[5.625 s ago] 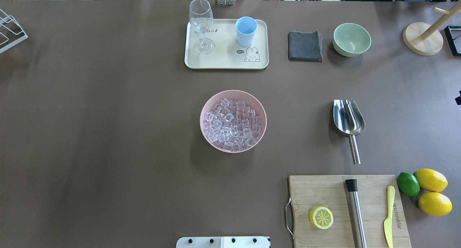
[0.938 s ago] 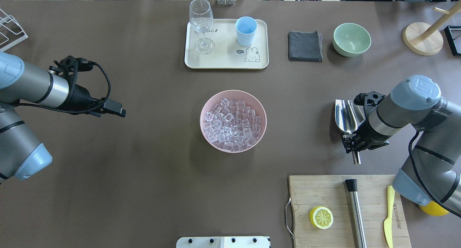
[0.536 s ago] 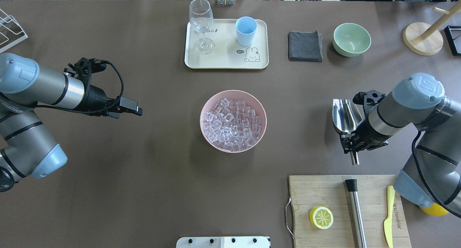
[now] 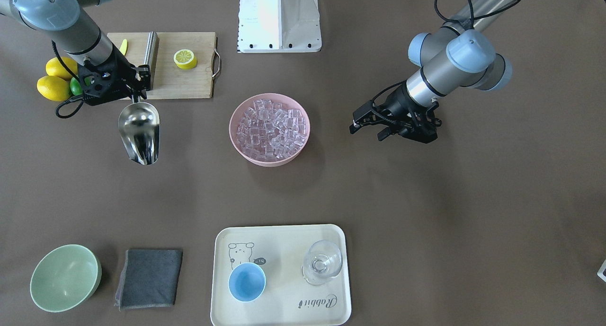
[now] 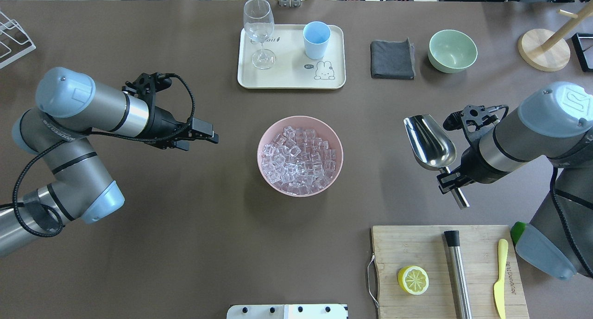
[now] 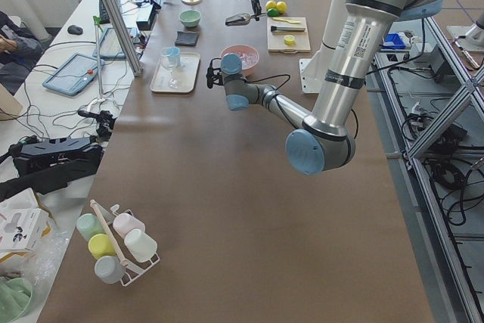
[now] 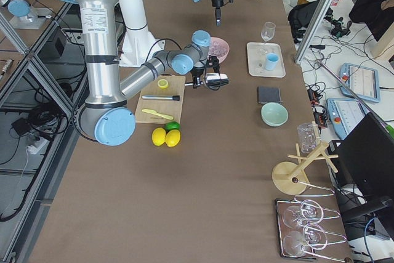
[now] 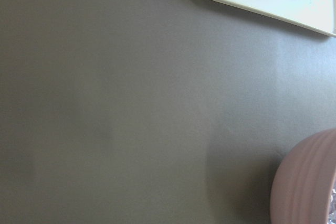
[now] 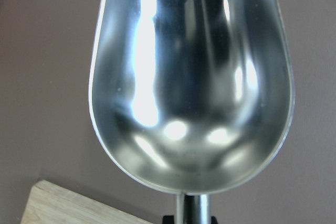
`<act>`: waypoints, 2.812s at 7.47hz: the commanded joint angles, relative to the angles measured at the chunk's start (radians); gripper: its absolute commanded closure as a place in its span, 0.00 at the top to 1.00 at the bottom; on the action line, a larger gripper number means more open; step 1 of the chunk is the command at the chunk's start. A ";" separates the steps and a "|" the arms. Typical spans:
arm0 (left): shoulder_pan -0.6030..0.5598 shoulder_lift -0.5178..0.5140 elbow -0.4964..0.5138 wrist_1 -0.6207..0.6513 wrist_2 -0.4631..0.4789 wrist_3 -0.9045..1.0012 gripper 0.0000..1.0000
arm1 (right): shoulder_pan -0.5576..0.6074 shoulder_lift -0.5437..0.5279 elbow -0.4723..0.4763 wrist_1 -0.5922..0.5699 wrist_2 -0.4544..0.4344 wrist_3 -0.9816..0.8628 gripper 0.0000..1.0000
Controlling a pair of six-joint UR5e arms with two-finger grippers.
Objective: Put ice in cup with scoop
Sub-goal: 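Lift the scoop with the right gripper while the left gripper reaches the bowl, then grip the pink bowl rim with the left gripper while the right brings the scoop over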
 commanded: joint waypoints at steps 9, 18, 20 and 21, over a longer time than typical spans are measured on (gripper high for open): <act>0.102 -0.203 0.027 0.177 0.016 -0.148 0.58 | 0.003 0.193 0.214 -0.463 -0.300 -1.171 0.00; 0.120 -0.203 0.025 0.177 0.014 -0.145 0.17 | -0.005 0.576 -0.030 -0.839 -0.356 -1.311 0.00; 0.120 -0.201 0.025 0.177 0.014 -0.145 0.18 | -0.011 0.577 -0.036 -0.844 -0.356 -1.313 0.00; 0.120 -0.201 0.025 0.177 0.014 -0.145 0.18 | -0.012 0.600 -0.042 -0.895 -0.356 -1.329 0.00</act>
